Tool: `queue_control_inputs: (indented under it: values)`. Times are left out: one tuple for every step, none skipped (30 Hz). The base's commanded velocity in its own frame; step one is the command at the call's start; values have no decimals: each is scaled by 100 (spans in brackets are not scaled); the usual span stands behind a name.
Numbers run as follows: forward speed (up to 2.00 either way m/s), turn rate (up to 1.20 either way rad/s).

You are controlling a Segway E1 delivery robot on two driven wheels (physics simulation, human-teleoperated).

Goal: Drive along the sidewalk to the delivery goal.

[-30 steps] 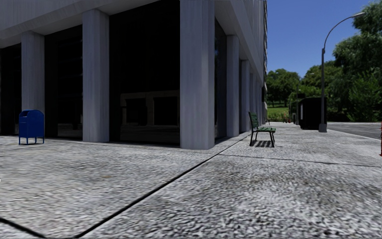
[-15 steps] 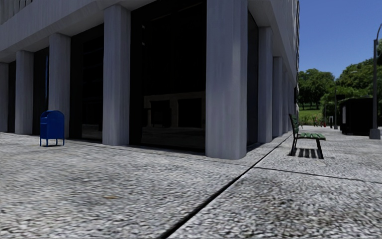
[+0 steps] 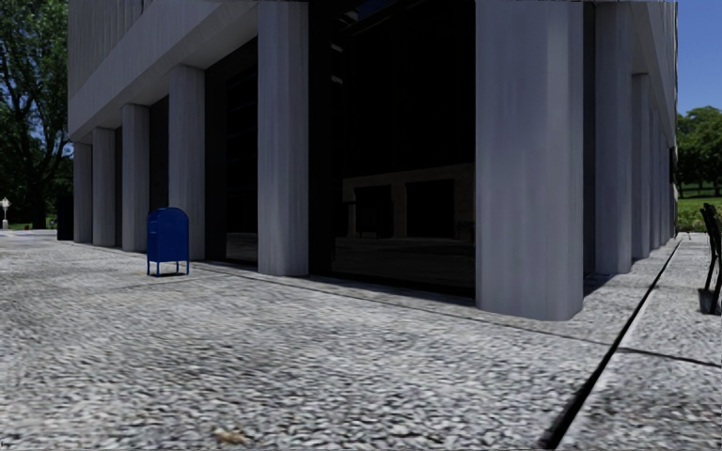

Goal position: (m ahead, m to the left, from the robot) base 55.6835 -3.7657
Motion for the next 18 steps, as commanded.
queue_control_inputs:
  values:
    - [147, 65]
    - [143, 65]
    - [139, 65]
    - [137, 65]
    - [137, 65]
    - [135, 65]
    - [134, 65]
    - [134, 65]
    - [134, 65]
    - [134, 65]
    - [134, 65]
    - [146, 65]
    - [146, 65]
    - [200, 65]
    - [200, 65]
    - [200, 65]
    - [200, 65]
    - [200, 65]
